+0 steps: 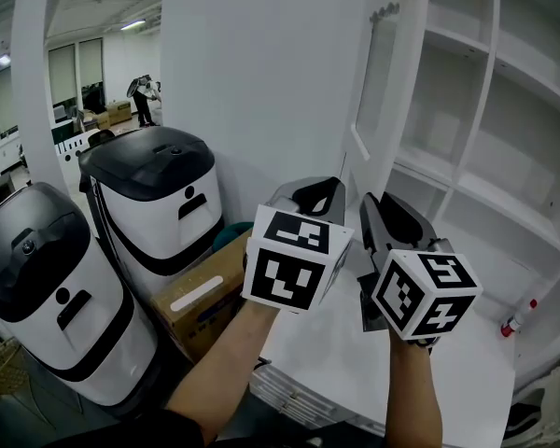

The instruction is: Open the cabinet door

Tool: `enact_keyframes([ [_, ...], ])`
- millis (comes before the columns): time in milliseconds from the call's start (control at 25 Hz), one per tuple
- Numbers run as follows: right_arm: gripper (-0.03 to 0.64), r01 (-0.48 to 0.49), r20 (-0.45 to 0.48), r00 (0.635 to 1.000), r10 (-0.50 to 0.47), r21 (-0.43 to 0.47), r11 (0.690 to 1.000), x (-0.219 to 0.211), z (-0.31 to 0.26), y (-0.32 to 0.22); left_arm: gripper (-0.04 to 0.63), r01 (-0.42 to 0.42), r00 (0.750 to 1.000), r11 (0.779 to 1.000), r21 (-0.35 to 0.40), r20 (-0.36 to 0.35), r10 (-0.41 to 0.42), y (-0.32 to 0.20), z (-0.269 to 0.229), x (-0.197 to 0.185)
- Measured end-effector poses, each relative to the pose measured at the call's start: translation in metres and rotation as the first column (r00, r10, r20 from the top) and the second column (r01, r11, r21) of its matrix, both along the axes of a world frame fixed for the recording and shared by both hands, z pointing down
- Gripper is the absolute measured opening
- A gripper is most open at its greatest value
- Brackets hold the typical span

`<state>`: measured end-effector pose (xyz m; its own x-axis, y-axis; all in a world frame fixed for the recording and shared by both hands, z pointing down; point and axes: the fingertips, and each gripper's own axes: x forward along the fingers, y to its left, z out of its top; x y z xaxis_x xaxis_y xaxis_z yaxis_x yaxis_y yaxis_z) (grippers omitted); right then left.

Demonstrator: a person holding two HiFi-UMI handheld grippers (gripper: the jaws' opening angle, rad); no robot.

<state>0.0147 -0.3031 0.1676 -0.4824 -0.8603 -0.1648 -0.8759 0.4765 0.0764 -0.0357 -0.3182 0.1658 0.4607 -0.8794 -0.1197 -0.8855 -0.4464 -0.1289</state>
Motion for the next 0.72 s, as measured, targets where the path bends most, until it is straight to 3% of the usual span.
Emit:
enact_keyframes([
  [720, 0.094, 0.077, -0.025, 0.997, -0.076, 0.047, 0.996, -0.063, -0.001, -0.003, 0.011, 0.116, 0.993, 0.993, 0.010, -0.002, -0.116, 0.010, 0.004, -0.060],
])
